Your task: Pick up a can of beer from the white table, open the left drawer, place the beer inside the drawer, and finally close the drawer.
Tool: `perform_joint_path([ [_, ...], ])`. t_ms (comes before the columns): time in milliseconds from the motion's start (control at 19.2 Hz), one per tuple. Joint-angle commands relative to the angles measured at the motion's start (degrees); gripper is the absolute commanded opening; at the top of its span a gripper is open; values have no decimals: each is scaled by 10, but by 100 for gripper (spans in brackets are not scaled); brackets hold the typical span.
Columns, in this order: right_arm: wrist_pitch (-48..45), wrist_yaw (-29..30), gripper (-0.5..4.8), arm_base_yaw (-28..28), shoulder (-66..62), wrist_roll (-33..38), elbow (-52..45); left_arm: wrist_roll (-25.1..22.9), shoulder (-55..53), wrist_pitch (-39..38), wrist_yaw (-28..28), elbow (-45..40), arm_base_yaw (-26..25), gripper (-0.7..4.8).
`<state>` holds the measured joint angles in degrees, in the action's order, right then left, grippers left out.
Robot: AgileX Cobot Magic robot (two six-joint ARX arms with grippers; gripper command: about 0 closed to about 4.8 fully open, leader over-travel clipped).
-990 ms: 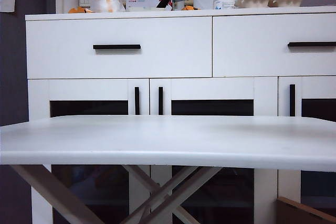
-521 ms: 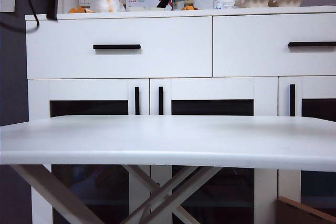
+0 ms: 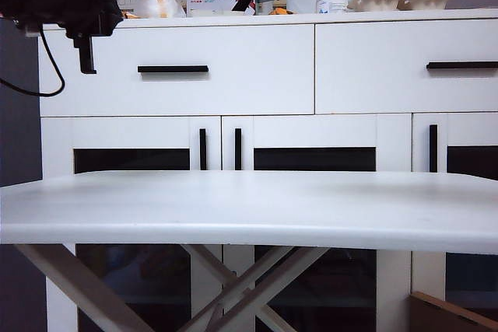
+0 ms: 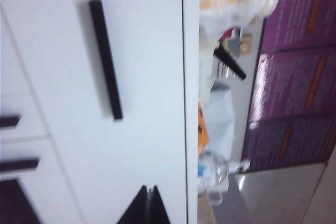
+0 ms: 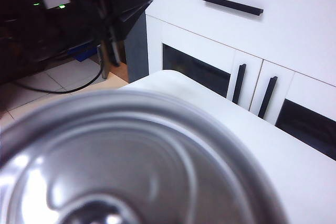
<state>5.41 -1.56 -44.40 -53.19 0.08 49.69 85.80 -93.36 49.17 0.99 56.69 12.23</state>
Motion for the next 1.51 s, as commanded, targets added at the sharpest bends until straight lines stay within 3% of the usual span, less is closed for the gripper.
perform_joint_path([
  [52,-37,2,144,-2,6,1,7,1,-36,16,-4,51,-3,-5],
  [156,-37,2,144,-1,6,-2,7,1,-68,15,-4,99,-3,28],
  [208,-37,2,144,-1,6,-2,7,1,-85,15,-3,124,-3,135],
  [260,-37,2,144,-1,5,-2,7,1,-103,9,-4,150,-3,277],
  [312,-37,2,144,-1,5,-2,7,1,-113,1,-7,167,-3,370],
  [365,-37,2,144,-1,5,-2,7,1,-130,-21,-11,197,-3,406],
  [937,-37,0,144,-1,5,-2,7,1,-289,-154,-12,431,-5,403],
  [1250,-37,0,144,-1,5,-2,7,0,-375,-183,-7,531,-7,403],
  [1510,-37,0,144,-1,5,-2,7,0,-411,-187,-7,567,-7,402],
])
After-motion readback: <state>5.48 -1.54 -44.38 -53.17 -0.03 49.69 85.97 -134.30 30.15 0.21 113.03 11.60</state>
